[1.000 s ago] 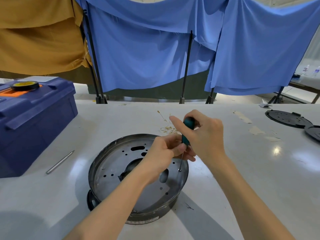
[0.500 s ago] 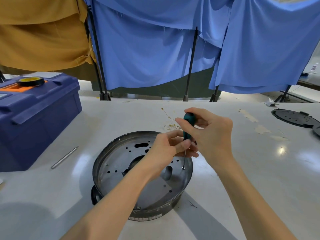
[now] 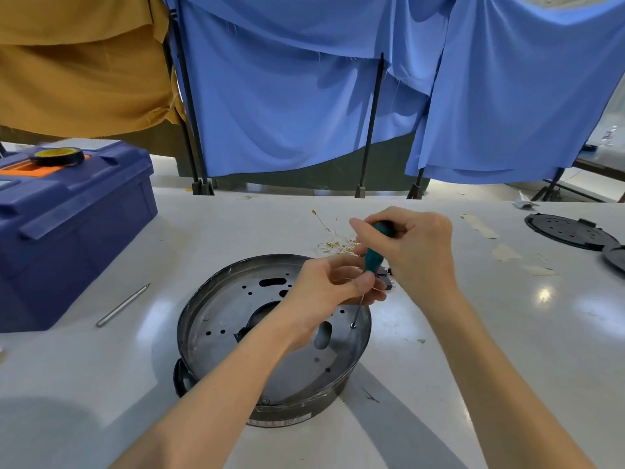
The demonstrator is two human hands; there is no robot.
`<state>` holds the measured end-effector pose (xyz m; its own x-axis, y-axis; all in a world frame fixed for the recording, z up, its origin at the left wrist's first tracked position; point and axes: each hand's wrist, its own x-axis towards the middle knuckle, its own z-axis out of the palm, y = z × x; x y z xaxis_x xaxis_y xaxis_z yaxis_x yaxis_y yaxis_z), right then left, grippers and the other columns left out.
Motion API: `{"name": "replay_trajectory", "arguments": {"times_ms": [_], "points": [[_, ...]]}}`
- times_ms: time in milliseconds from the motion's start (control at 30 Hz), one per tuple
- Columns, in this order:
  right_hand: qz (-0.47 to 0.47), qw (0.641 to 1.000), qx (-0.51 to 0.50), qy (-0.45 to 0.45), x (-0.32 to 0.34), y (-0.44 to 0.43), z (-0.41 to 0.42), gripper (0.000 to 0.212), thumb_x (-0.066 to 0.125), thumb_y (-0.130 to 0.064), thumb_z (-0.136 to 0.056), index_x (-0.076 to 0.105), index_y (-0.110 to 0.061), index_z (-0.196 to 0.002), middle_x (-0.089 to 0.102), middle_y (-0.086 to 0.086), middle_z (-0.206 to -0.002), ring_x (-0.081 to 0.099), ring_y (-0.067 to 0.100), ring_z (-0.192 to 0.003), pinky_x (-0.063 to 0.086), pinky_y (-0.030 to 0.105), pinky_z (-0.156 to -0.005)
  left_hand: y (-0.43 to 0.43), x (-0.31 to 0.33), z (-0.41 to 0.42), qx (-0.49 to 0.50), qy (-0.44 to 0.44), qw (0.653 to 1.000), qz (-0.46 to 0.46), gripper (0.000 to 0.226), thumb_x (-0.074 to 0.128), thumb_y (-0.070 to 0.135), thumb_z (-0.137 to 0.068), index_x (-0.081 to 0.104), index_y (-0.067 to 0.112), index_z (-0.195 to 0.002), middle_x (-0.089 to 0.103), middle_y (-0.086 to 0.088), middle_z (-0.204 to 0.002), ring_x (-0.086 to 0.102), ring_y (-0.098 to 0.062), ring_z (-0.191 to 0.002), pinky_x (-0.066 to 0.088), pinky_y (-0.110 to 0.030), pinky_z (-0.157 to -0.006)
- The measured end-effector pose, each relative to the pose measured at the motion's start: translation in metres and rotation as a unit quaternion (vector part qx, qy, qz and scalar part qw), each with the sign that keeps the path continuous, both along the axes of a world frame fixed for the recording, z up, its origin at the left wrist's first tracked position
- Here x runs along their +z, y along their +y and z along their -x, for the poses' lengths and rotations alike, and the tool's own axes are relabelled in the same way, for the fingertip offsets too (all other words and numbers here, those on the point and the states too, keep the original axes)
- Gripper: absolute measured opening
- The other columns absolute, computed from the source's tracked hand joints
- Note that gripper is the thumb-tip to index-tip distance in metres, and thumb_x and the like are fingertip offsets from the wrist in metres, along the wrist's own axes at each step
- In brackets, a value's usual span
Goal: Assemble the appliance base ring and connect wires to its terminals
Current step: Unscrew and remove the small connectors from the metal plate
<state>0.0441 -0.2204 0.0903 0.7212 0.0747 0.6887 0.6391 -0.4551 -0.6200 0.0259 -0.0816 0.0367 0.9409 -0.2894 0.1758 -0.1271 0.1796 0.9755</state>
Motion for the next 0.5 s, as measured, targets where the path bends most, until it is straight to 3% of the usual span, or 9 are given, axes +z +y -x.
{"name": "replay_trajectory", "arguments": {"times_ms": [67, 133, 167, 233, 267, 333, 400, 500], "points": [[0.042, 0.986, -0.134, -0.086, -0.009, 0.010, -0.001, 0.037, 0.074, -0.038, -0.081, 0.070, -0.003, -0.067, 0.065, 0.004, -0.056, 0.057, 0.019, -0.049, 0.050, 0.031, -0.057, -0.002, 0.000, -0.001, 0.009, -0.014, 1.000, -0.020, 0.016, 0.060, 0.005, -0.092, 0.066, 0.002, -0.106, 0.073, -0.018, -0.092, 0.073, -0.029, -0.083, 0.056, -0.024, -0.075], [0.065, 0.971, -0.195, -0.122, -0.011, 0.018, 0.005, 0.048, 0.068, -0.048, -0.082, 0.065, -0.005, -0.063, 0.060, 0.003, -0.052, 0.050, 0.020, -0.046, 0.044, 0.027, -0.052, -0.003, -0.002, -0.002, 0.003, -0.017, 0.999, -0.035, 0.016, 0.052, 0.002, -0.096, 0.066, 0.000, -0.103, 0.073, -0.017, -0.088, 0.072, -0.028, -0.078, 0.056, -0.023, -0.073], [0.069, 0.979, -0.166, -0.097, -0.009, 0.015, 0.005, 0.047, 0.066, -0.051, -0.083, 0.067, -0.007, -0.066, 0.062, 0.002, -0.054, 0.054, 0.020, -0.048, 0.048, 0.029, -0.054, -0.003, -0.002, -0.002, 0.001, -0.014, 0.999, -0.033, 0.018, 0.049, 0.001, -0.097, 0.065, -0.002, -0.103, 0.073, -0.016, -0.085, 0.071, -0.027, -0.077, 0.056, -0.024, -0.074], [0.029, 0.999, 0.008, 0.039, -0.001, 0.002, 0.001, 0.029, 0.065, -0.042, -0.088, 0.074, -0.015, -0.085, 0.072, -0.004, -0.073, 0.069, 0.015, -0.067, 0.058, 0.031, -0.068, 0.000, -0.002, -0.002, -0.004, -0.002, 1.000, -0.017, 0.022, 0.042, 0.002, -0.100, 0.064, -0.004, -0.102, 0.072, -0.014, -0.082, 0.070, -0.027, -0.077, 0.056, -0.027, -0.076], [0.012, 0.988, 0.110, 0.106, 0.002, -0.005, 0.001, 0.021, 0.064, -0.033, -0.090, 0.074, -0.018, -0.101, 0.075, -0.006, -0.088, 0.072, 0.012, -0.080, 0.059, 0.027, -0.075, 0.001, -0.003, -0.002, -0.006, 0.004, 1.000, -0.011, 0.025, 0.040, 0.002, -0.101, 0.064, -0.002, -0.101, 0.072, -0.013, -0.082, 0.070, -0.027, -0.078, 0.056, -0.028, -0.077], [-0.001, 0.971, 0.193, 0.143, 0.002, -0.013, 0.000, 0.026, 0.066, -0.019, -0.090, 0.069, -0.018, -0.116, 0.074, -0.006, -0.103, 0.072, 0.010, -0.091, 0.058, 0.024, -0.080, 0.003, -0.002, -0.002, -0.010, 0.010, 1.000, -0.008, 0.027, 0.037, 0.004, -0.102, 0.064, -0.001, -0.104, 0.072, -0.014, -0.086, 0.070, -0.027, -0.083, 0.055, -0.028, -0.080], [-0.020, 0.984, 0.141, 0.104, -0.003, -0.012, -0.001, 0.021, 0.072, -0.017, -0.085, 0.072, -0.013, -0.106, 0.075, -0.002, -0.093, 0.073, 0.012, -0.085, 0.060, 0.030, -0.078, 0.002, -0.002, -0.001, -0.012, 0.013, 1.000, -0.009, 0.026, 0.039, 0.006, -0.102, 0.062, -0.004, -0.110, 0.073, -0.017, -0.091, 0.071, -0.029, -0.089, 0.055, -0.029, -0.082], [-0.040, 0.999, -0.018, 0.025, -0.011, -0.001, -0.001, 0.019, 0.078, -0.023, -0.079, 0.070, -0.008, -0.088, 0.070, 0.000, -0.075, 0.070, 0.016, -0.068, 0.060, 0.036, -0.070, -0.003, -0.002, 0.001, -0.006, 0.010, 1.000, -0.008, 0.020, 0.053, 0.007, -0.096, 0.062, -0.004, -0.111, 0.073, -0.020, -0.094, 0.072, -0.031, -0.088, 0.056, -0.026, -0.079]]}}
